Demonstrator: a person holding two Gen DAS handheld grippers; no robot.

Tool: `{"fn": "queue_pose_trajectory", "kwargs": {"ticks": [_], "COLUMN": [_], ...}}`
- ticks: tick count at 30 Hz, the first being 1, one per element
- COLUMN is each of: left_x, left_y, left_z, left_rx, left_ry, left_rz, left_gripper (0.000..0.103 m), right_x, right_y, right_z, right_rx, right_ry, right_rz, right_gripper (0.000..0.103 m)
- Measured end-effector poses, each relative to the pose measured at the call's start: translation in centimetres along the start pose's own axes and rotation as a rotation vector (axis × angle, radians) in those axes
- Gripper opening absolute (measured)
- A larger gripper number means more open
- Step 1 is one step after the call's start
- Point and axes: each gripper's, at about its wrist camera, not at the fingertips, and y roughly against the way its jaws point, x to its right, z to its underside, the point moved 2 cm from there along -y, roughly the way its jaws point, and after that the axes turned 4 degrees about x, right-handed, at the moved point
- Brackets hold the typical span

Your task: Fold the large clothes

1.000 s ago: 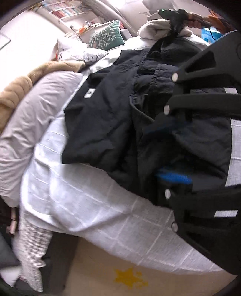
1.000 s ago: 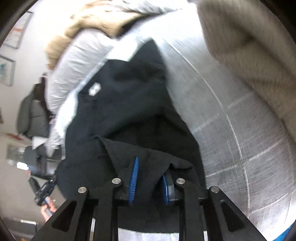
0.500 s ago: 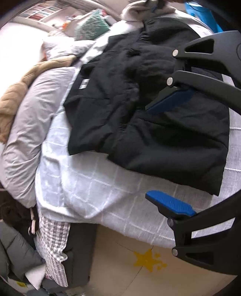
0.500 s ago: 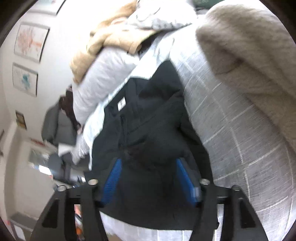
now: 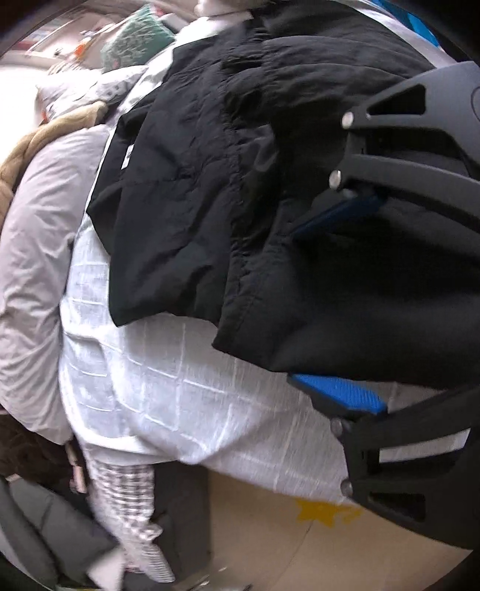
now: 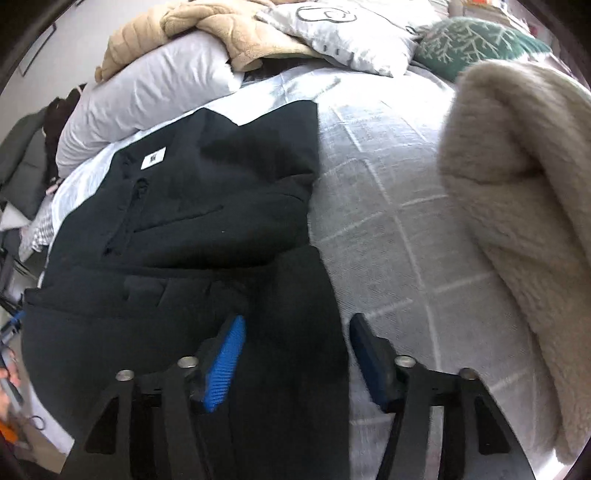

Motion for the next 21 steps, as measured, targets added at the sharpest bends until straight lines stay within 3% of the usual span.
{"fn": "queue_pose_trajectory", "kwargs": {"ticks": [1,2,3,9,14,17,21], "left_x": [-0.2,-0.7,-1.2,-3.5,-2.1,-1.8,-1.3], "left_y": [-0.3,-0.5,-0.4,5.3,9.7,10.4,8.6], "left_z": [0.1,0.1,0.1,-0.6,-3.8,-6.8,-11.8], "left_rx": [-0.013,-0.022,-0.018,0.192,0.364,0.429,0.449], "left_ry": [0.021,0.050,0.074,0.224,0.228,0.254,0.262], "left_rz": [0.005,-0.001,0.001,0.071,0.072,0.080,0.065], "left_gripper": [0.039,0.013,0.009,0.007,0.006,0.006,0.006], "right_x": [-0.2,-0.5,-0.6,-0.8,-2.1,-2.6,-3.0], "right_y": [-0.3,-0.5,-0.6,2.7,7.3,9.7,10.4], "right_z": [0.1,0.1,0.1,-0.6,-2.1,-4.1,-7.8], "right_rx": [0.002,0.007,0.007,0.129,0.309,0.402,0.492], "right_ry": [0.008,0.025,0.039,0.025,0.039,0.016,0.006], "right_rz": [0.015,0.044,0.052,0.103,0.167,0.182,0.197], "right_gripper": [0.030,0.019,0.011,0.006,0.006,0.006,0.006]}}
